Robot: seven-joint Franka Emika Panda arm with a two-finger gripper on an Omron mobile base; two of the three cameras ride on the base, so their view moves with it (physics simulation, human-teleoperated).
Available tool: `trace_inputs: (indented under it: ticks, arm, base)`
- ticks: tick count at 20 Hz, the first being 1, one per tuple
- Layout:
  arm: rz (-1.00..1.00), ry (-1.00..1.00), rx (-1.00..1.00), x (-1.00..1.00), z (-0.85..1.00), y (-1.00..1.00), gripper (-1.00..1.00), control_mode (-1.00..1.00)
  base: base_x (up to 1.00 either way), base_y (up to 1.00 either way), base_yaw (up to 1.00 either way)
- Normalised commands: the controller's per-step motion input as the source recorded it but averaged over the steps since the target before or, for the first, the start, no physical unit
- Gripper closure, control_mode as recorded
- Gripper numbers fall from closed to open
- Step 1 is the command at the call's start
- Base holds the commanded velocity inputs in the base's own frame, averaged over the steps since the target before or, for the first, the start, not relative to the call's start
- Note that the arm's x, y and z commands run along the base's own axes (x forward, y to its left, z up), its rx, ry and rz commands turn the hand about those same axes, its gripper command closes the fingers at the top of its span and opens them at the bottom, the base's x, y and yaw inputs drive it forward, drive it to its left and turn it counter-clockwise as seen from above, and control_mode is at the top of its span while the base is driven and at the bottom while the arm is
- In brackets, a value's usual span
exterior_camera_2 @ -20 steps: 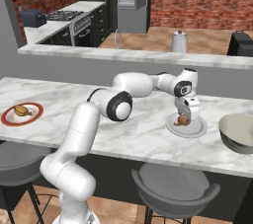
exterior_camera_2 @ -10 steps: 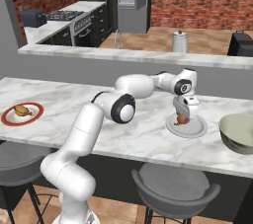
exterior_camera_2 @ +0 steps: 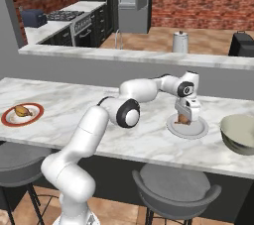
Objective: Pick the chicken drumstick and onion from their plates and place them in the bowl. Then put the bowl in the fridge.
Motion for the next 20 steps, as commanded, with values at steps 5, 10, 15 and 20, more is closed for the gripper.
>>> trace_inputs:
  ticks: [5,10,15,20]
  arm:
    - [0.00,0.00,0.05,-0.04,-0.26,-0.21,1.00,-1.00]
    - [0.00,0.00,0.16,-0.17,0.04,-0.17,1.00,-1.00]
    - [0.00,0.00,0.25,-0.21,0.17,-0.15,1.00,-1.00]
    - [0.00,0.00,0.26,-0.30,0.40,-0.17,1.00,-1.00]
  base:
    - [0.00,0.00,0.00]
    - [0.00,0.00,0.00]
    - [0.00,0.00,0.00]
    - [0.00,0.00,0.00]
